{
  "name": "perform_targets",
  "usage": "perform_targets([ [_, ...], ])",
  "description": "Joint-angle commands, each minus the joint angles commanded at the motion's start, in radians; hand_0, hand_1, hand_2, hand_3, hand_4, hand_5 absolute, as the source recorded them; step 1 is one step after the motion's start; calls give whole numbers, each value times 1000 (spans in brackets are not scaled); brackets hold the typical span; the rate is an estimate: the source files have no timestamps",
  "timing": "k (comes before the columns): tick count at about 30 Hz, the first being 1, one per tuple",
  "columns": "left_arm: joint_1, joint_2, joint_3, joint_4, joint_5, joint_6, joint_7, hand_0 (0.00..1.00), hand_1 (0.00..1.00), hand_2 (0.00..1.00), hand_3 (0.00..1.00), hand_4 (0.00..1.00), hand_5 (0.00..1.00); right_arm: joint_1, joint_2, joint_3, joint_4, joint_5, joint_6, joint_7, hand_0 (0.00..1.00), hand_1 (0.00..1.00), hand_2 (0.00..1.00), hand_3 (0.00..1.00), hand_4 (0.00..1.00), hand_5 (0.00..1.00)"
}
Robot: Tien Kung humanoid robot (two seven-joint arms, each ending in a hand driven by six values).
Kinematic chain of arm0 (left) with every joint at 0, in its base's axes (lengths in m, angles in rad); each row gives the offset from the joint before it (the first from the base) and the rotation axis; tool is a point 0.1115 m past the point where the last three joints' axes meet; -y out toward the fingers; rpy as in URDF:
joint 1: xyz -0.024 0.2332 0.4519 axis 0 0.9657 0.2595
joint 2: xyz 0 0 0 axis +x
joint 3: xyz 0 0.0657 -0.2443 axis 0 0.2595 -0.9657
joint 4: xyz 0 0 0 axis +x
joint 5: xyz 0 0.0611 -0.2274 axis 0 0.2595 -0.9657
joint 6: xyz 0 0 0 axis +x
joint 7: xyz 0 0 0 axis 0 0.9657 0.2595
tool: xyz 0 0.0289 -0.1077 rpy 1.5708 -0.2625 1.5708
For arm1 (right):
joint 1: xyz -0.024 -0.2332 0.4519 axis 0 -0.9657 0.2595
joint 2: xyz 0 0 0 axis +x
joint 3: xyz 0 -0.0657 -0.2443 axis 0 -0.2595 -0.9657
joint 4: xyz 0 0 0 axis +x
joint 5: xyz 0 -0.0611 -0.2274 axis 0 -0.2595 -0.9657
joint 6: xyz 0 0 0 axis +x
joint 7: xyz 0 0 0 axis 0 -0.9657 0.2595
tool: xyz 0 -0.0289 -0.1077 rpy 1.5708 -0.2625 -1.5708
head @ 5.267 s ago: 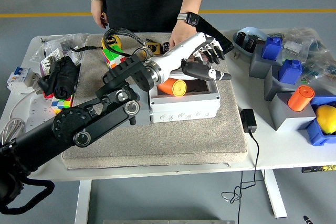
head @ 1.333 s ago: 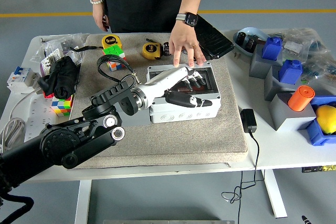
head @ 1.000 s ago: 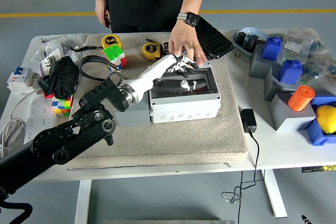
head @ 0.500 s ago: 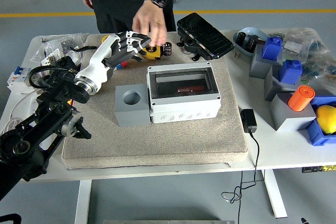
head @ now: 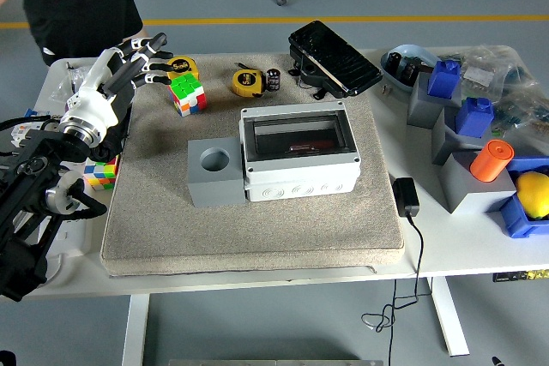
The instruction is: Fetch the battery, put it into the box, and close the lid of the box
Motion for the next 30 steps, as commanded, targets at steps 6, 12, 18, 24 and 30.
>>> perform_targets([
  [6, 28, 4, -44, 5, -9, -8, -16, 380, 475, 509, 516, 986, 444, 2, -1, 7, 2, -7, -3, 1, 727, 667, 654, 600, 998, 609],
  [12, 42, 5, -94, 2, -2, -5, -18, 391, 478, 509, 515, 986, 446, -2, -2, 2, -1, -1, -1, -3, 727, 667, 654, 599, 998, 610],
  [18, 54, 10, -131, 1, 7, -11, -11, 401, 481, 508, 514, 989, 447, 0, -1, 7, 0, -5, -4, -2, 727, 666, 654, 599, 998, 611],
  [24, 58, 12, -159, 1, 12, -14, -6, 418, 483, 509, 513, 988, 446, 1, -2, 1, 0, 0, -1, -5, 727, 667, 654, 599, 998, 612],
  [30, 59, 14, -170, 4, 12, -21, -5, 444, 497, 520, 522, 985, 401, 6, -3, 7, 0, -3, -4, -4, 726, 668, 654, 599, 998, 613],
])
